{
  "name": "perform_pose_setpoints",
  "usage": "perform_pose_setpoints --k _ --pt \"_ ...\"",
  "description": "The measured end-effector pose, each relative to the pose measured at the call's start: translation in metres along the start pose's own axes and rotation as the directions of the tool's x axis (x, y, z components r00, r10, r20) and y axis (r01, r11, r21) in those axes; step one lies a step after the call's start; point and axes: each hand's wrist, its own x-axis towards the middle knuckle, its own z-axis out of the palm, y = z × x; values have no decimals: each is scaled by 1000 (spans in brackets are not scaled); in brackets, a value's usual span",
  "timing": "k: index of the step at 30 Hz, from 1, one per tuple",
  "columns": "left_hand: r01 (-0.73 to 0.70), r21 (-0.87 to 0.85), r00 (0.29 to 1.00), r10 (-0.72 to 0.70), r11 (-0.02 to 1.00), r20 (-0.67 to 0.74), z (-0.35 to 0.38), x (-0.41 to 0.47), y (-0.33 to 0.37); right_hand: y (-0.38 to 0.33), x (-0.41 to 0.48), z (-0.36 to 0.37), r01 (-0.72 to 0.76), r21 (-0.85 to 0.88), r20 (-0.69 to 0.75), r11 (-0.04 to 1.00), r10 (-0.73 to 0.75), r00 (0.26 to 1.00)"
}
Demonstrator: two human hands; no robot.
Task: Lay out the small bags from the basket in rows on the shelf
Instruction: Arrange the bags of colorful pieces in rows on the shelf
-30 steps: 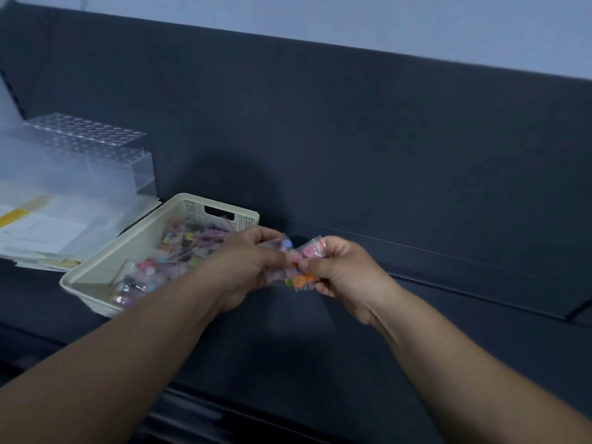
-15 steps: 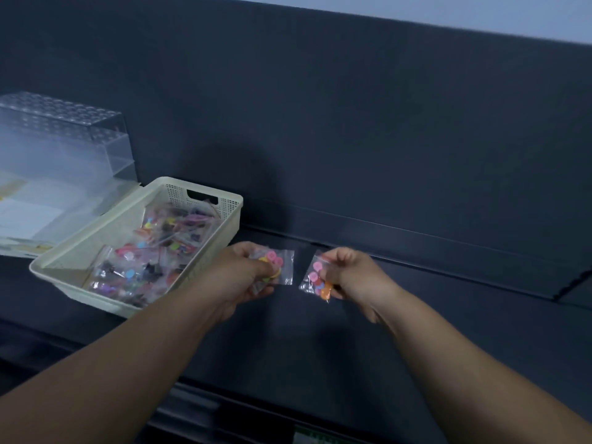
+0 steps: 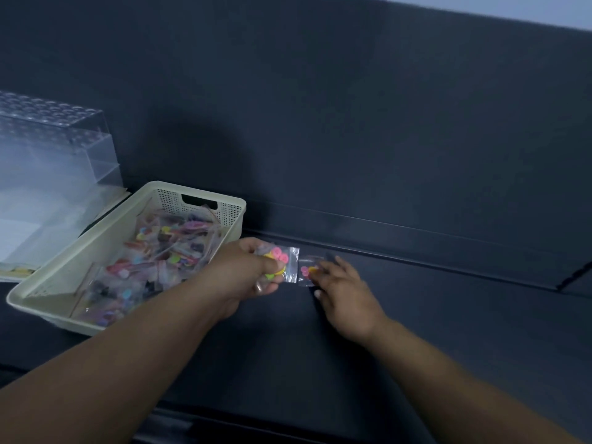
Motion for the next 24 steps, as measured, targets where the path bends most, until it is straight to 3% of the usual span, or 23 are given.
perform_pose_setpoints --k 2,7,24 --pt "15 -20 1000 -15 1000 0 4 5 0 6 -2 2 5 -59 85 998 0 996" --pt "15 -29 1000 -15 999 -26 12 15 3 11 8 0 -37 -114 134 993 52 990" --pt "-12 4 998 12 1000 -56 18 31 5 11 11 5 53 -96 153 994 -38 987"
